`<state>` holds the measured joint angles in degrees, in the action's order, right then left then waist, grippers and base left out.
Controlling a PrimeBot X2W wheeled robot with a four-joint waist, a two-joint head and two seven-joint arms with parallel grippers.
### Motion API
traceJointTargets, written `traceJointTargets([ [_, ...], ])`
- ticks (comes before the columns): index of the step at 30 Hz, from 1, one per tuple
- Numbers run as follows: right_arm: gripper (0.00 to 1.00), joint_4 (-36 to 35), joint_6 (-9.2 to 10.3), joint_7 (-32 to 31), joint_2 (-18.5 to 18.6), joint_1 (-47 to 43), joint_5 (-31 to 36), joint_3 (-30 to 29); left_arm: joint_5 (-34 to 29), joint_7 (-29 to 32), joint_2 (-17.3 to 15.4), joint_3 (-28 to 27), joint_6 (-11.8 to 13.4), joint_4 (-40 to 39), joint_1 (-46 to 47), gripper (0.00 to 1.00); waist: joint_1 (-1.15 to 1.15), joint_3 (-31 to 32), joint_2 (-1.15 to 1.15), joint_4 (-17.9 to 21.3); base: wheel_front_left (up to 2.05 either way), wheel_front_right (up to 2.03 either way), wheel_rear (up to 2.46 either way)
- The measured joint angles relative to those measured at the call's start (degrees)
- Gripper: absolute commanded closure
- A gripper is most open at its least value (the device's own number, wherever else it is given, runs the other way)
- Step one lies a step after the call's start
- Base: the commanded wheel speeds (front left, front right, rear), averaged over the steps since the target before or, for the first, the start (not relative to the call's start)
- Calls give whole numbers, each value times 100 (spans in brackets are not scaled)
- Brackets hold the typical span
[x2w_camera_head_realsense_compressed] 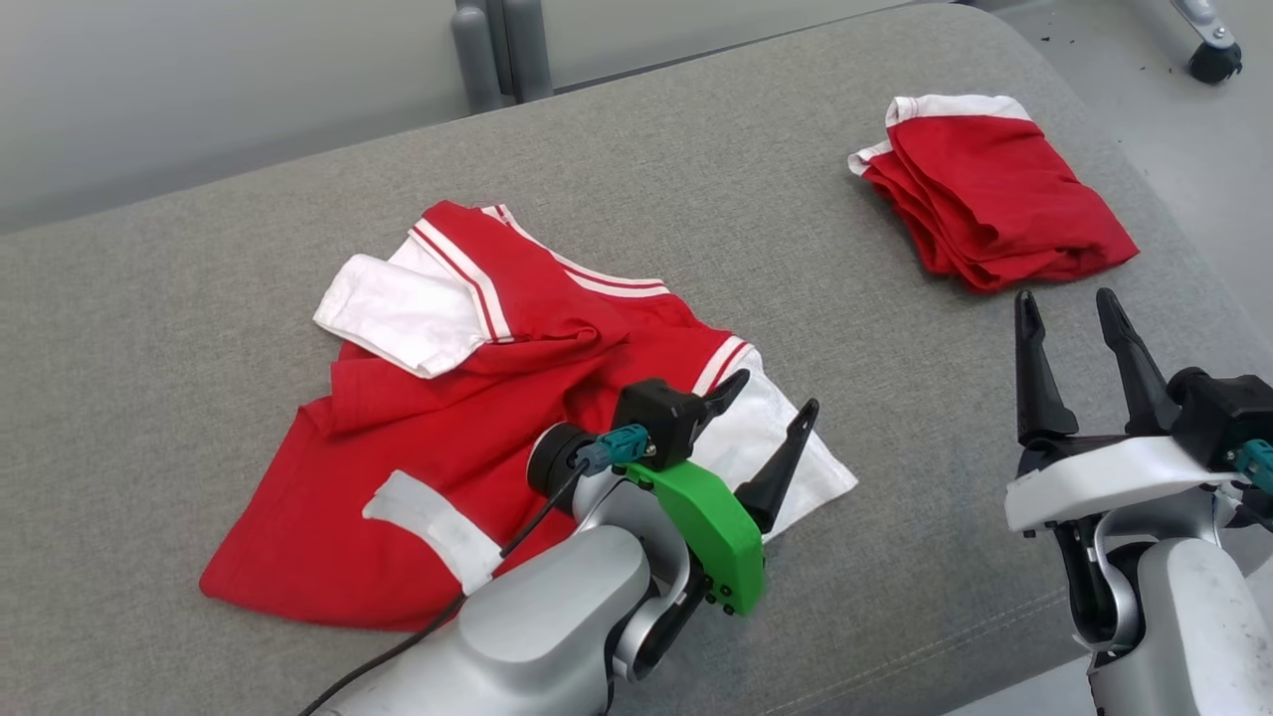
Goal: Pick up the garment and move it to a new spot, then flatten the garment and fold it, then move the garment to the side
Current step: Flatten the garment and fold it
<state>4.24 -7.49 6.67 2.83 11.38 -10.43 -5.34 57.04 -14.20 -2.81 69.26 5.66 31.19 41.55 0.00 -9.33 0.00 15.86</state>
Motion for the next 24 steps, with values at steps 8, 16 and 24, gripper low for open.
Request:
traceJointTargets([
  [8,0,-7,0,3,-1,-27,7,-53,112,-67,2,-45,151,141,151,0,0,33,0,-292,0,0,0],
  [16,0,-65,0,-62,-2,-149,27,-59,-420,-82,-1,-927,208,438,-73,0,0,127,0,-686,0,0,0],
  [24,0,14,0,-401,-2,-343,40,101,-984,-82,-214,-1846,190,559,-675,0,0,288,0,-1037,0,0,0],
])
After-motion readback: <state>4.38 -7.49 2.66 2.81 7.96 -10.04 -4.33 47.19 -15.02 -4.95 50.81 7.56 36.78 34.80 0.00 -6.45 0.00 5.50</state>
